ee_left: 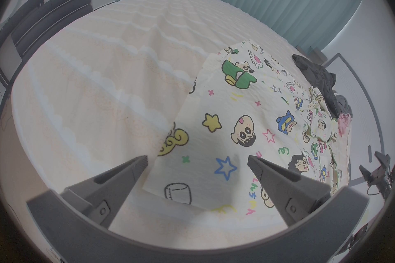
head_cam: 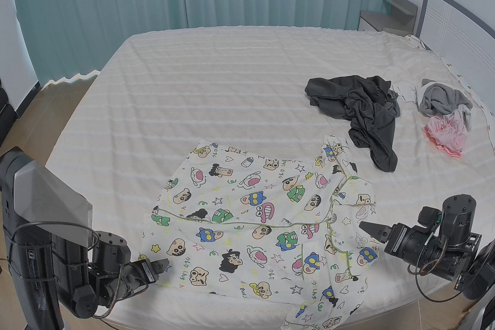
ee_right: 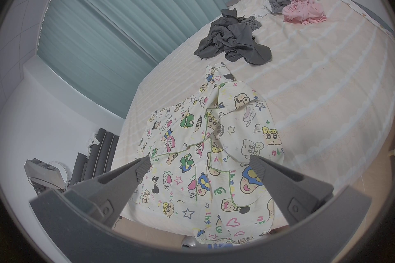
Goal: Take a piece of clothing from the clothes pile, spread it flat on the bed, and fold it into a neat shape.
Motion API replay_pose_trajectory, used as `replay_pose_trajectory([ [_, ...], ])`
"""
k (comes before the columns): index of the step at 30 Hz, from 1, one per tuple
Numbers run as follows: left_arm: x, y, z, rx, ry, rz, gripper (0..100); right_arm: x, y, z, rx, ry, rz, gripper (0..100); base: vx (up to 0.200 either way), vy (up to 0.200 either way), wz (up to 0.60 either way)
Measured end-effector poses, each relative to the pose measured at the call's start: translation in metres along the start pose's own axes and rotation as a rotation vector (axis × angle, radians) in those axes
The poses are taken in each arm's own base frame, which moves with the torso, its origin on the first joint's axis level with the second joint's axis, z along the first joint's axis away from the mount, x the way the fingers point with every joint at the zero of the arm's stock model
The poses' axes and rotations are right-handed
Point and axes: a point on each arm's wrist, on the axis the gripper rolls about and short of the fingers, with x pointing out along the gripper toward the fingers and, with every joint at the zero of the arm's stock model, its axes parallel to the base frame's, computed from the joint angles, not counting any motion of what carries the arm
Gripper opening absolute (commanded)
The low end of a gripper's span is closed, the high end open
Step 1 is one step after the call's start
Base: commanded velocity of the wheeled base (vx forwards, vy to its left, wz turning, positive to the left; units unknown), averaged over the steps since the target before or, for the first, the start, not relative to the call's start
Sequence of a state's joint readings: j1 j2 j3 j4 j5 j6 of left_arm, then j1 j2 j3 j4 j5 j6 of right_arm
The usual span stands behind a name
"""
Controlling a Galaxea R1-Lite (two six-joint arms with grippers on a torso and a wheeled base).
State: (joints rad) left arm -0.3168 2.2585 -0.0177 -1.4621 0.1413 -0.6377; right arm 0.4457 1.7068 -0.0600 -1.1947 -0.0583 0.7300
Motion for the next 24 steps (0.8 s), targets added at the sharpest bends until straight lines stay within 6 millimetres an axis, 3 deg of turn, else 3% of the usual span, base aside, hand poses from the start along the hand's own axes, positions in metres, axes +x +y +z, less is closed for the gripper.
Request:
replay_pose_trajectory([
  [4, 0.004, 0.000, -0.003, -0.011, 0.008, -0.005, 100, 0.000, 0.000, 0.000, 0.002, 0.000, 0.000, 100, 0.000, 0.000, 0.00],
  [5, 0.005, 0.001, -0.004, -0.011, 0.013, -0.002, 0, 0.000, 0.000, 0.000, 0.002, 0.000, -0.001, 100, 0.000, 0.000, 0.00],
  [24, 0.002, 0.009, -0.015, 0.067, 0.118, 0.087, 0, 0.001, 0.000, 0.001, -0.004, -0.002, 0.003, 100, 0.000, 0.000, 0.00],
])
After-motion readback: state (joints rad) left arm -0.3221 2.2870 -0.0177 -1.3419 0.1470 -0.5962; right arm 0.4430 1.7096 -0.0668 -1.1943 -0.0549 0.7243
